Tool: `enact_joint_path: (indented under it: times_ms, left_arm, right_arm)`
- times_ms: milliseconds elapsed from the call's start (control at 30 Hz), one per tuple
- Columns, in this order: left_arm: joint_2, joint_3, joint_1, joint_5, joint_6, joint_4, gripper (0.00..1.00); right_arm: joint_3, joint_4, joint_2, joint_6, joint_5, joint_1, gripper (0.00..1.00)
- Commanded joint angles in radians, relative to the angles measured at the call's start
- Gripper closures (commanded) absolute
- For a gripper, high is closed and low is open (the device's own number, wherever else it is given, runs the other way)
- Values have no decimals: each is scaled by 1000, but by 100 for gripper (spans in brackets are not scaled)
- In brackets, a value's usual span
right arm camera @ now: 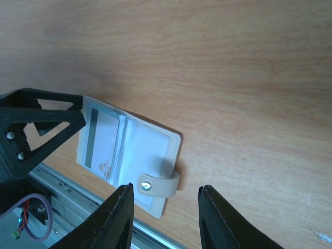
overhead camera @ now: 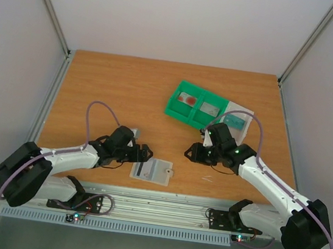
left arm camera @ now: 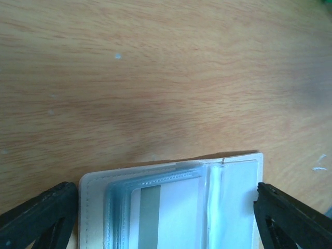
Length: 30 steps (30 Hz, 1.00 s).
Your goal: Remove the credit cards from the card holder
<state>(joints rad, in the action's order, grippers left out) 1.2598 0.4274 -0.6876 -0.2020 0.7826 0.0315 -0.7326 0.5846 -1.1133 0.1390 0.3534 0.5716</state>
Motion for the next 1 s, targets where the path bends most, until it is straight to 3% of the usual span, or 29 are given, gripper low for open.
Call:
enact_joint_path:
  times_ms: [0,133,300,600,967]
  left_arm:
    - [17,-32,-6,-94,41,-143,7]
    - [7,-42,-5,-118,63,-160,10]
    - [-18,-35,-5,-105,106,-44,11]
    - [-100,-157,-7,-209,264,-197,14]
    - [-336,-146,-7,-128,229,46,15]
  right_arm:
    - [37,-39,19,37,2,27,63]
    - [52,-84,-5,83,-22,83,64]
    - [30,-118,-62,135,-84,204,65]
    - [-28,-189,-205,204,-161,363,66]
    - [-47,-286,-351,277,-224,473,72]
